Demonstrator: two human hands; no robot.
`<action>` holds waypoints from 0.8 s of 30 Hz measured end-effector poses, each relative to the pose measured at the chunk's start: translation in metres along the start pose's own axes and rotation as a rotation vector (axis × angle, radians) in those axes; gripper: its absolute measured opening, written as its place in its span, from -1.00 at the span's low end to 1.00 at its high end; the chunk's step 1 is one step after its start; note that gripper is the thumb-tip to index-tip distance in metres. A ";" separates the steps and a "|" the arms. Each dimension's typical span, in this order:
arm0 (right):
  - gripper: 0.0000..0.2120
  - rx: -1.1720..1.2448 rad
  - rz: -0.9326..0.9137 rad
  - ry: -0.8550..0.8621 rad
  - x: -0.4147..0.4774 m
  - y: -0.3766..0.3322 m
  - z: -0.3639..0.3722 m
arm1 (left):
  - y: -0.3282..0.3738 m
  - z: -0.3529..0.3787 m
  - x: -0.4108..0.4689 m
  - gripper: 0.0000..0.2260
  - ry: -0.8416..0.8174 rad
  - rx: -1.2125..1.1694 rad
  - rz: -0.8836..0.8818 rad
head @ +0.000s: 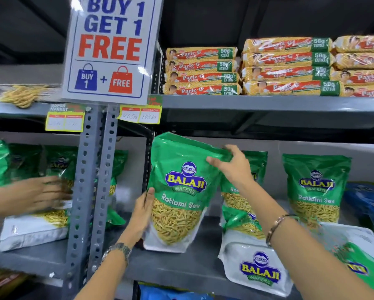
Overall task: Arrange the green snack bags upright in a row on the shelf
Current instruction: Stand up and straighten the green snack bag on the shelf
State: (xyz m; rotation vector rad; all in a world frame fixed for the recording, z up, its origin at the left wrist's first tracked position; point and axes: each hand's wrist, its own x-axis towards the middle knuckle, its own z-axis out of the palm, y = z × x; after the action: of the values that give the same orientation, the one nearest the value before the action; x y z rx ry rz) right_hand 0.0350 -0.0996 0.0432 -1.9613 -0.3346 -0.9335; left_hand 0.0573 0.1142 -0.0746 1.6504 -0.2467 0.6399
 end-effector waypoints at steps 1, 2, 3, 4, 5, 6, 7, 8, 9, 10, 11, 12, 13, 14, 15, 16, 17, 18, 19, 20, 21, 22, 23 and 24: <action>-0.22 0.087 0.058 -0.041 -0.002 0.002 0.006 | -0.003 0.001 0.003 -0.23 -0.012 -0.027 -0.051; -0.16 0.166 0.097 -0.077 -0.004 0.005 0.013 | -0.006 0.002 0.008 -0.26 -0.021 -0.044 -0.095; -0.13 0.223 0.129 -0.105 -0.005 0.009 0.020 | -0.012 0.001 0.013 -0.29 -0.028 -0.065 -0.120; -0.10 0.257 0.160 -0.135 -0.006 0.014 0.027 | -0.017 0.002 0.017 -0.31 -0.032 -0.095 -0.146; -0.08 0.268 0.186 -0.181 -0.005 0.020 0.033 | -0.023 0.002 0.021 -0.30 -0.015 -0.142 -0.158; -0.10 0.259 0.206 -0.251 -0.005 0.026 0.039 | -0.026 0.002 0.024 -0.27 0.002 -0.192 -0.174; -0.17 0.232 0.220 -0.346 -0.005 0.033 0.045 | -0.030 0.003 0.027 -0.28 0.030 -0.225 -0.181; -0.28 0.204 0.224 -0.440 -0.006 0.039 0.051 | -0.032 0.002 0.030 -0.33 0.053 -0.231 -0.183; -0.41 0.182 0.223 -0.517 -0.008 0.044 0.054 | -0.032 0.003 0.031 -0.38 0.067 -0.236 -0.184; -0.52 0.188 0.224 -0.568 -0.011 0.045 0.056 | -0.035 0.002 0.034 -0.39 0.076 -0.230 -0.187; -0.59 0.216 0.231 -0.601 -0.014 0.046 0.057 | -0.037 0.003 0.037 -0.37 0.080 -0.226 -0.189; -0.63 0.250 0.239 -0.613 -0.016 0.046 0.057 | -0.038 0.003 0.037 -0.34 0.082 -0.219 -0.190; -0.65 0.285 0.253 -0.618 -0.017 0.046 0.056 | -0.040 0.003 0.037 -0.30 0.095 -0.222 -0.179; -0.65 0.319 0.267 -0.619 -0.018 0.045 0.054 | -0.039 0.002 0.037 -0.26 0.100 -0.233 -0.154; -0.63 0.338 0.282 -0.623 -0.019 0.044 0.054 | -0.042 0.000 0.037 -0.27 0.122 -0.242 -0.147; -0.60 0.349 0.297 -0.622 -0.021 0.042 0.054 | -0.042 -0.001 0.036 -0.35 0.151 -0.252 -0.127; -0.58 0.353 0.311 -0.616 -0.023 0.041 0.056 | -0.040 -0.001 0.033 -0.46 0.156 -0.270 -0.108; -0.57 0.370 0.328 -0.612 -0.026 0.040 0.059 | -0.041 -0.002 0.030 -0.58 0.143 -0.285 -0.074; -0.55 0.391 0.344 -0.603 -0.028 0.040 0.064 | -0.042 -0.003 0.027 -0.64 0.099 -0.304 -0.048; -0.52 0.400 0.351 -0.578 -0.030 0.038 0.068 | -0.045 -0.006 0.026 -0.63 0.033 -0.313 -0.030; -0.48 0.389 0.349 -0.555 -0.032 0.039 0.072 | -0.048 -0.009 0.024 -0.53 -0.041 -0.318 -0.029; -0.46 0.381 0.342 -0.533 -0.035 0.039 0.075 | -0.049 -0.012 0.023 -0.42 -0.112 -0.300 -0.047; -0.44 0.375 0.344 -0.516 -0.037 0.040 0.077 | -0.052 -0.014 0.023 -0.38 -0.165 -0.279 -0.075; -0.44 0.371 0.349 -0.506 -0.040 0.040 0.077 | -0.053 -0.016 0.023 -0.42 -0.198 -0.272 -0.078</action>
State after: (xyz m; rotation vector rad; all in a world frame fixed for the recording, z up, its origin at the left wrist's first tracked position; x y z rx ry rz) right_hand 0.0674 -0.0526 -0.0335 -1.8045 -0.3994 -0.1275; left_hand 0.0985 0.1437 -0.1057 1.4523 -0.3933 0.3654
